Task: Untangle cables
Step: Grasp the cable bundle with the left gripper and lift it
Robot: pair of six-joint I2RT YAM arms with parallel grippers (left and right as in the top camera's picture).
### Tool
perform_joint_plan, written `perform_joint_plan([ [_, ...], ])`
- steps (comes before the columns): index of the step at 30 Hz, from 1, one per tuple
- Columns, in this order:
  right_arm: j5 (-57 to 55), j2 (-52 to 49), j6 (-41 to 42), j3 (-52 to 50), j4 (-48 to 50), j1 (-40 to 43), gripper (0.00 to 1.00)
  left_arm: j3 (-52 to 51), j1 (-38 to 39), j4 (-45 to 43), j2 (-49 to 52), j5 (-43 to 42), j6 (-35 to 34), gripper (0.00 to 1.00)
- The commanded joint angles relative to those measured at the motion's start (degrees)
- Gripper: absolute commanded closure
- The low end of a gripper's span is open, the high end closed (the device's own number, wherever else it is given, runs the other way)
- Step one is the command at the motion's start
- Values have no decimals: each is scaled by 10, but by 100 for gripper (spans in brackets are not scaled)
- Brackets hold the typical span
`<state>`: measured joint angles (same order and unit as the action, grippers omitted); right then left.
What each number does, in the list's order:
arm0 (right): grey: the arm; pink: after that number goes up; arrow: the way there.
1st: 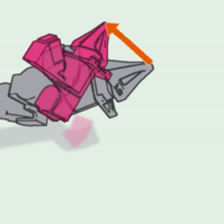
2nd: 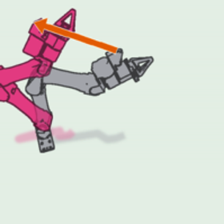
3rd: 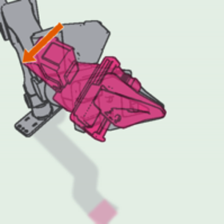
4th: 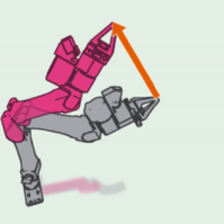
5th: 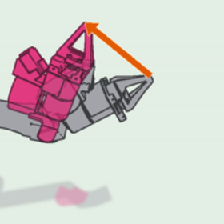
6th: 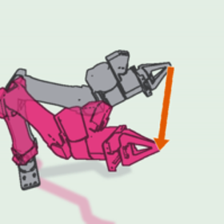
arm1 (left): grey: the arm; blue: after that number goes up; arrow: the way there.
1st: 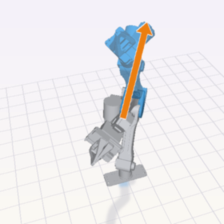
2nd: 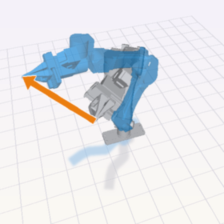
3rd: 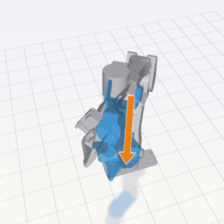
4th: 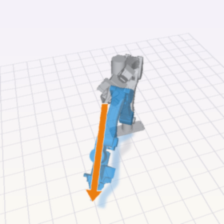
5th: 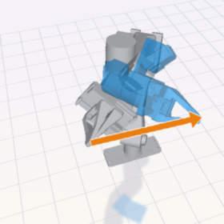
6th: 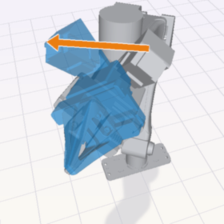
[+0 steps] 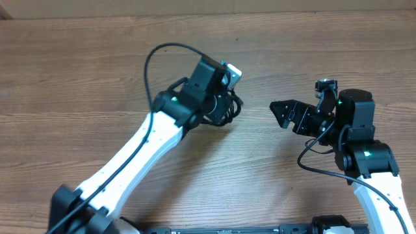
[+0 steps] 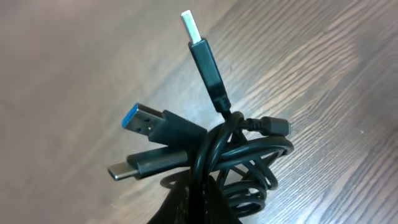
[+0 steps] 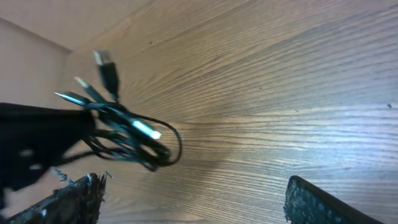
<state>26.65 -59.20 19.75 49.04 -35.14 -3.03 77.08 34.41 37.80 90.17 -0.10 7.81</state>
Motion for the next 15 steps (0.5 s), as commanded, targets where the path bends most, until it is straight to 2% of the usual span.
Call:
perform_joint_plan([
  [1,41,2,-54,15,9,2,9,11,1,3,-24,7,108,96],
  [6,99,2,-114,15,35,2,9,11,1,27,-37,-37,153,96],
  [9,160,2,-184,15,57,2,9,11,1,44,-40,-98,196,96],
  [11,195,2,-237,15,64,2,13,11,1,49,-42,-134,209,96],
  [13,217,2,-283,15,63,2,24,12,-1,49,-44,-162,210,96],
  [15,236,2,-324,15,58,2,43,13,-7,49,-47,-184,209,96],
])
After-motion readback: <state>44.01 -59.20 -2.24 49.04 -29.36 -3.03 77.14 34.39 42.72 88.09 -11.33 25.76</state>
